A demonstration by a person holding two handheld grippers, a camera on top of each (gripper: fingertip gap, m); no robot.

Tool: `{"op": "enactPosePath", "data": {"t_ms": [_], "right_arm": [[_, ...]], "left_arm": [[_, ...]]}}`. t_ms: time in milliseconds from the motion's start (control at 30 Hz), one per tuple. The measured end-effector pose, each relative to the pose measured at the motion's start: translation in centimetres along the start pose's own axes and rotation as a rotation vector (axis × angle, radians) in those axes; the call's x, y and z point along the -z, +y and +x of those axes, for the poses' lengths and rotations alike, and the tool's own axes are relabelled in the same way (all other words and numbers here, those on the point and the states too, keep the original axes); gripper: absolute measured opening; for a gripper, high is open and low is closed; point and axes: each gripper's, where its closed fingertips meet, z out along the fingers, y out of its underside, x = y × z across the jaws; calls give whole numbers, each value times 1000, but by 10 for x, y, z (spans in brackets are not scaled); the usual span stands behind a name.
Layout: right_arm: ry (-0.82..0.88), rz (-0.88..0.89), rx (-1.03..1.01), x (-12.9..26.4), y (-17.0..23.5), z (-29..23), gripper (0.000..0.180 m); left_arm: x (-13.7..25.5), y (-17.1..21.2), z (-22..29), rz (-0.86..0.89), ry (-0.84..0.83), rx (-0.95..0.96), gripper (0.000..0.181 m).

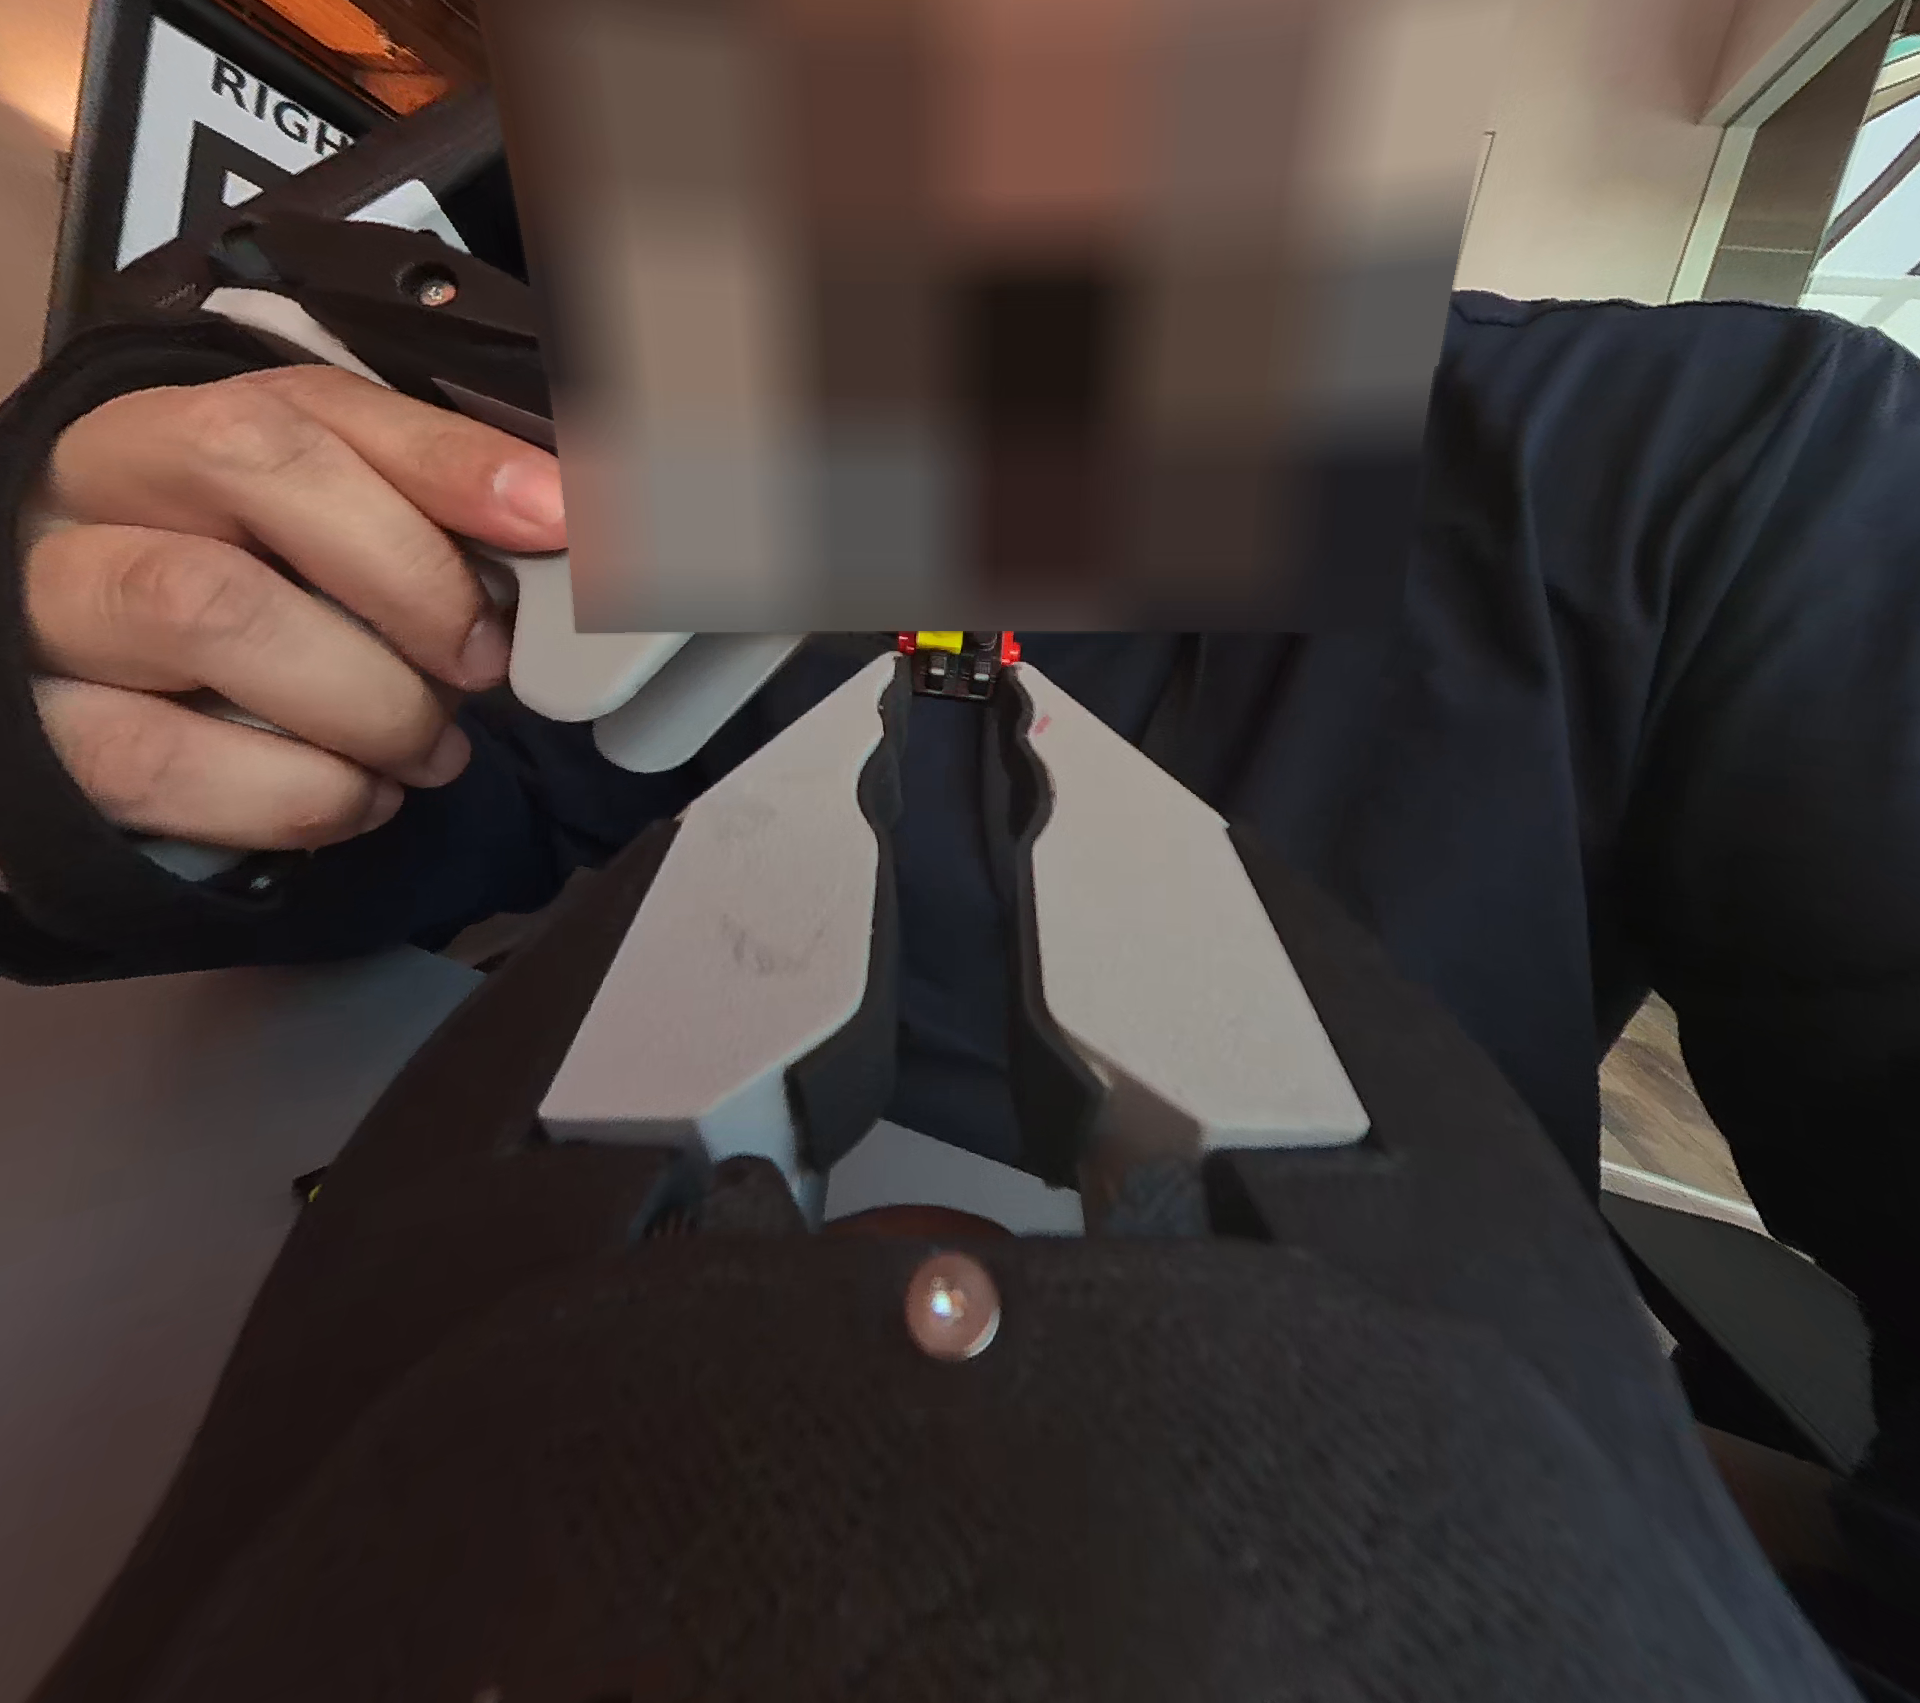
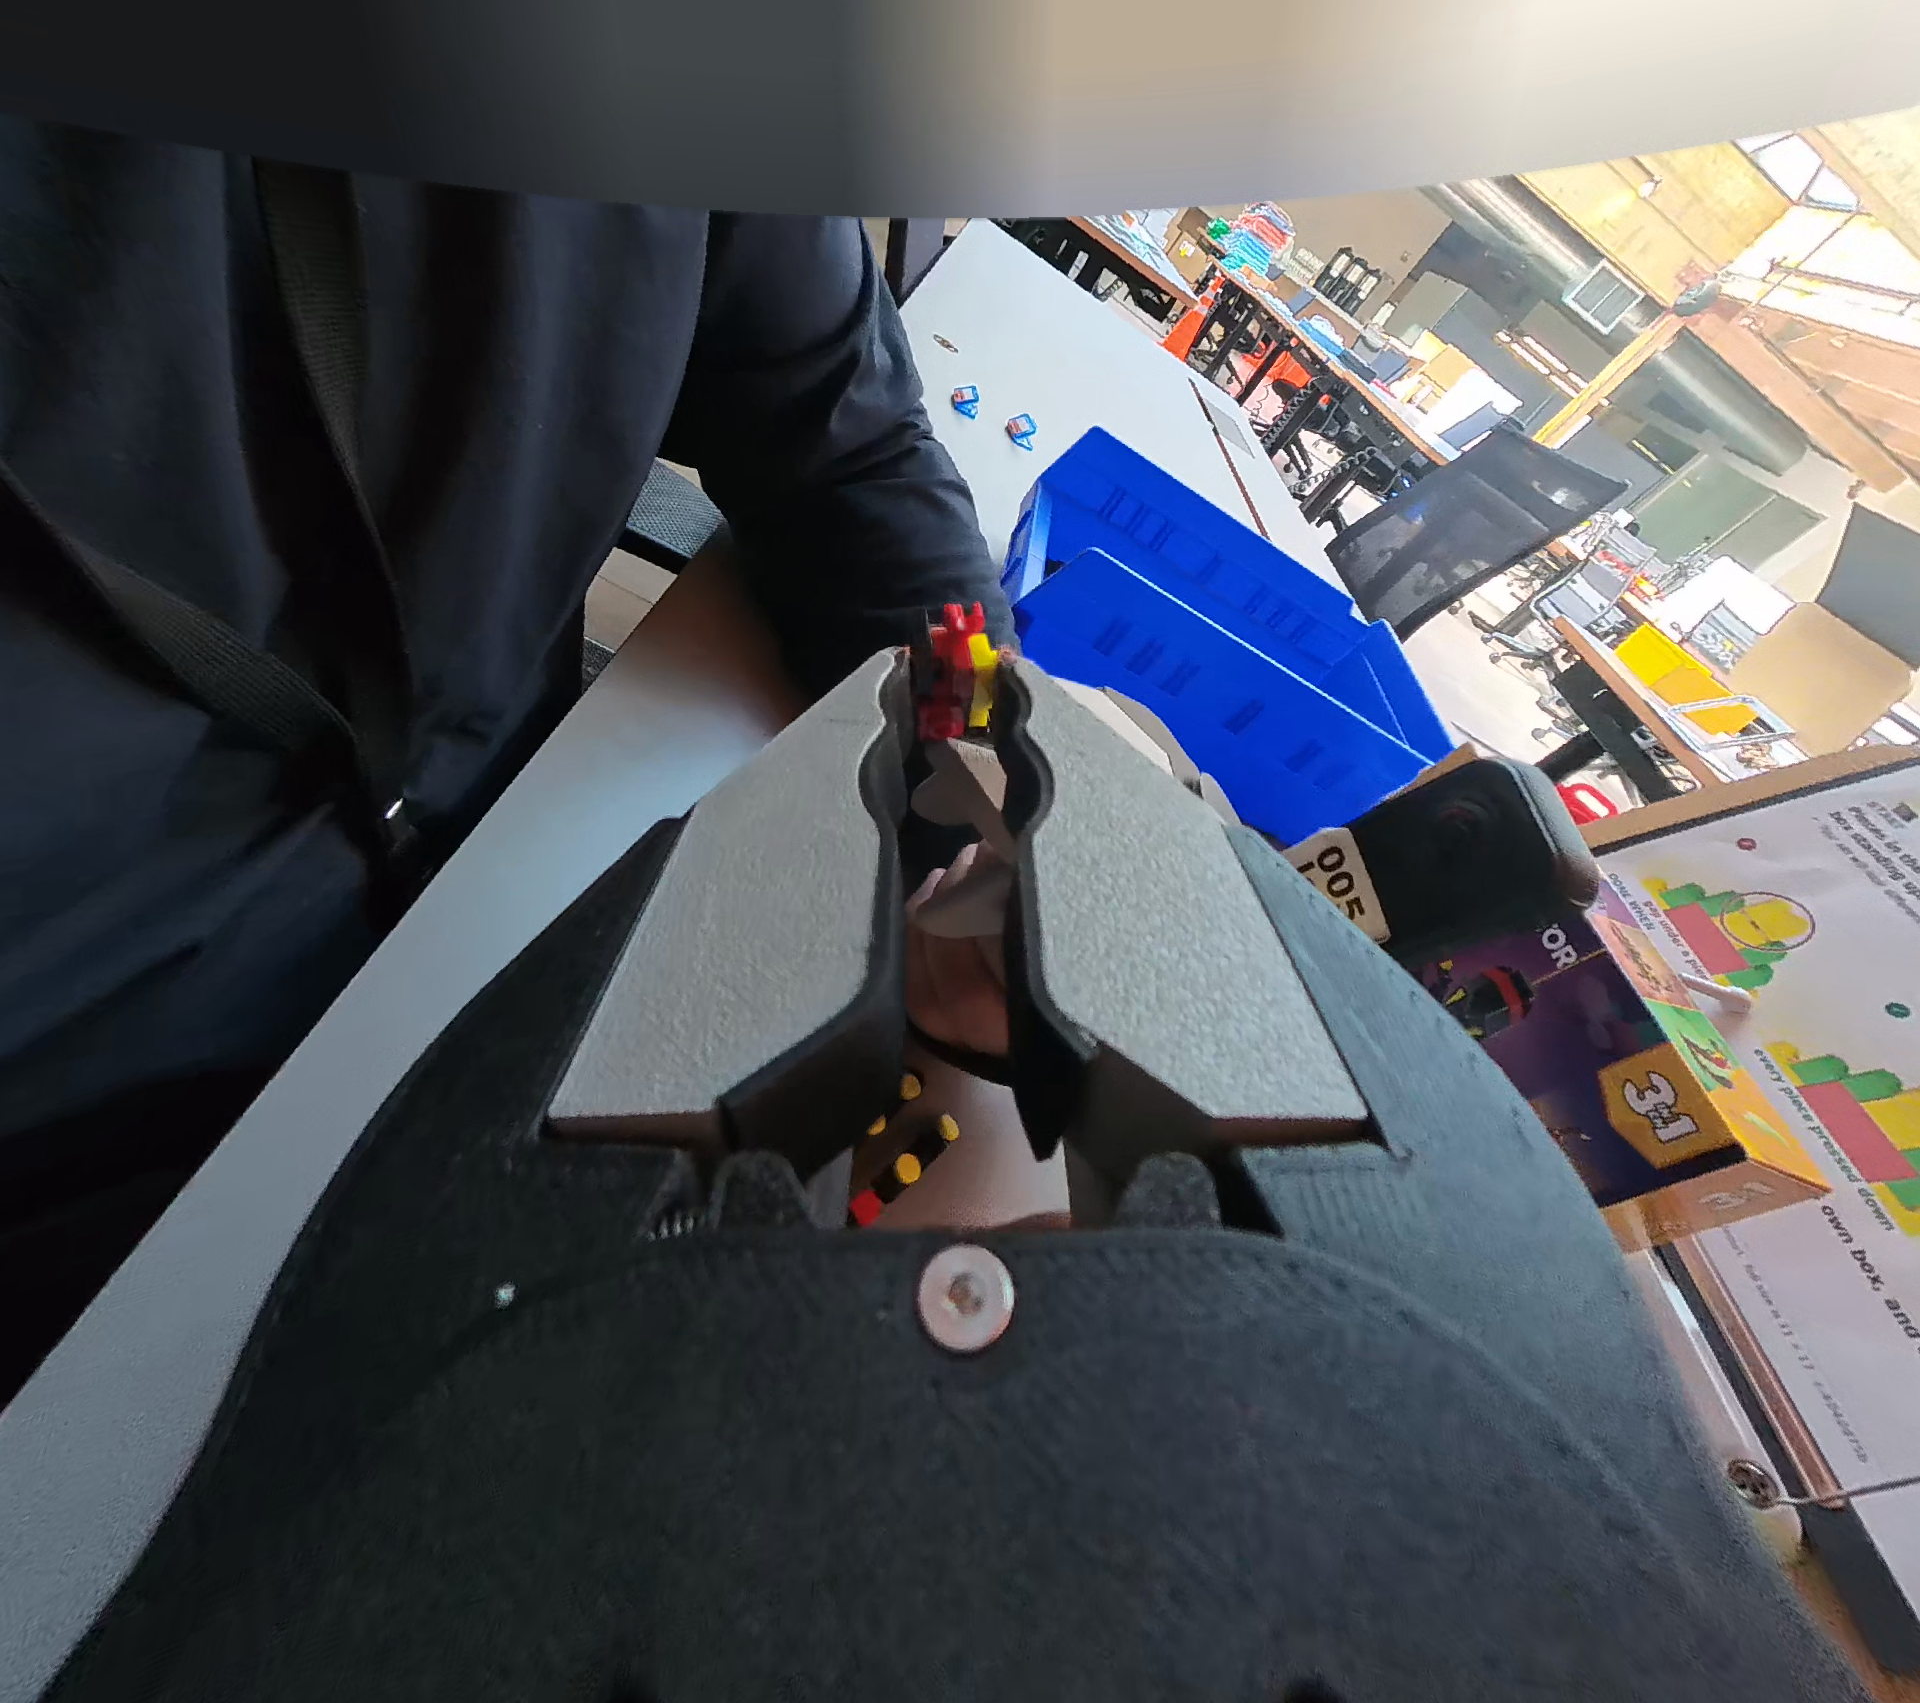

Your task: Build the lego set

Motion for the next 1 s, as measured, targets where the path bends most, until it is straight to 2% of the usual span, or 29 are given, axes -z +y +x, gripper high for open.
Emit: {"op": "enactPosePath", "data": {"t_ms": [267,400,600,700,800,867,1000], "right_arm": [[53,-16,3,1,0,8,12],[37,21,-137,2,1,15,13],[95,-27,-50,-1,7,11,14],[105,-47,-60,3,13,13,14],[169,-81,-51,14,19,24,12],[234,-137,-66,25,31,37,14],[338,-371,-132,45,80,56,13]], "left_arm": [[3,-6,-2,36,-8,-5,14],[8,-11,-4,50,-33,-20,14],[9,-6,-2,-11,-50,-66,14],[12,-4,-8,-33,-85,-30,14],[22,-12,-33,-36,-269,17,38],[39,-19,-51,-48,-453,23,46],[82,-24,-74,-152,-869,-59,32]]}}
